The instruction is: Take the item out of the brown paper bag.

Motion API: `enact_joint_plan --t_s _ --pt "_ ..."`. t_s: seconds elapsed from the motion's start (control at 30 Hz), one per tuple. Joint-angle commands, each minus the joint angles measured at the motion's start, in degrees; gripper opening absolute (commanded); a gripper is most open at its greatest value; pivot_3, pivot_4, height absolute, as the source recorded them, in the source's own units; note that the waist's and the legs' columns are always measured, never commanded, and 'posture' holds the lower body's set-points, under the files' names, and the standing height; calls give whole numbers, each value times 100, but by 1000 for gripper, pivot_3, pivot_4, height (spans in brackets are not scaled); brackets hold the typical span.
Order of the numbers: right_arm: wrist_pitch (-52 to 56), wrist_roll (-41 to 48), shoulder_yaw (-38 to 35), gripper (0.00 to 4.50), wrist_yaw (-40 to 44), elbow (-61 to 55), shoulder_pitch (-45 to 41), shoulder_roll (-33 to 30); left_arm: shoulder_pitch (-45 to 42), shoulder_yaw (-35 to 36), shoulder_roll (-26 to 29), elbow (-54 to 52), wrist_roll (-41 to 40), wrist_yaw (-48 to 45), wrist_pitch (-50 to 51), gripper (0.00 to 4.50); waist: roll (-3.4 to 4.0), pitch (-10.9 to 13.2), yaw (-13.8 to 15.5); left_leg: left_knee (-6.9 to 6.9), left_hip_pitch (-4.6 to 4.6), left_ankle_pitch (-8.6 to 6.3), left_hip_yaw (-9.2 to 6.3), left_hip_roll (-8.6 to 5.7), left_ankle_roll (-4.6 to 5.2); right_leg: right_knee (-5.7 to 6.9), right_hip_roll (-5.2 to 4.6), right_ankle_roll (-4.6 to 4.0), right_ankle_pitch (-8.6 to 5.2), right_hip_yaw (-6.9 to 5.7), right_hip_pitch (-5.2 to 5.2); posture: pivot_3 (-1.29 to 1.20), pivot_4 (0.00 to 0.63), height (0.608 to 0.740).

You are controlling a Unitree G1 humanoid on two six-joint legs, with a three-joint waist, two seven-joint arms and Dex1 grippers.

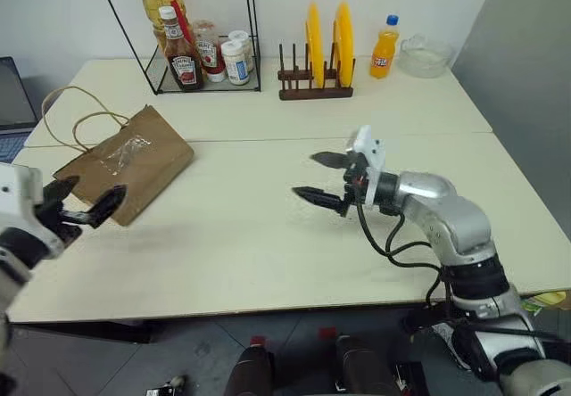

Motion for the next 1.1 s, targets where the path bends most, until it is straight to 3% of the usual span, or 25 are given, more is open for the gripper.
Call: enact_joint_plan --t_s 0.03,0.2,0.37,0.57,0.73,0.83,1.1 --pt "352 584 35 4484 464 -252 -477 132 -497 -10 772 1343 153 -769 -216 4500 -2 1 6 0 -1 0 -1 1 0 0 0 -3 2 -2 -2 0 150 740" --pt "424 706 37 4484 377 -247 -749 348 -2076 -1169 1351 3693 928 -1530 -1177 4500 -1 2 67 -12 -3 0 -1 -4 0 -15 -7 -3 2 -6 -2 0 150 740" --pt "422 607 -44 4484 107 -310 -703 407 -3843 -2316 1485 5962 1963 -2058 -2187 4500 -10 -3 68 -9 -24 1 0 -2 -1 -23 -3 0 5 -12 -15 0 150 740" --pt "547 660 -137 4484 -233 -594 -484 353 -5511 -3069 1206 7529 2719 -2560 -2639 4500 -17 -7 63 23 -98 1 -1 -11 -2 20 -11 6 12 -10 -88 0 150 740" --pt "602 656 -186 4484 -467 -709 -429 332 -6162 -3511 993 8174 3346 -2575 -2882 4500 -17 -7 41 30 -91 1 0 -15 -1 48 -12 6 11 -6 -89 0 150 740" --pt "643 662 -223 4500 -586 -780 -390 323 -6214 -3671 974 8316 3604 -2651 -2987 3888 -17 -7 -34 30 -87 2 -1 -13 -1 57 -10 5 11 -5 -91 0 150 740" --pt "641 662 -254 4500 -739 -828 -325 275 -6269 -3668 985 8412 3898 -2503 -3235 1392 -18 -7 -71 29 -89 2 -4 -12 -1 61 -11 1 8 -7 -93 0 150 740"
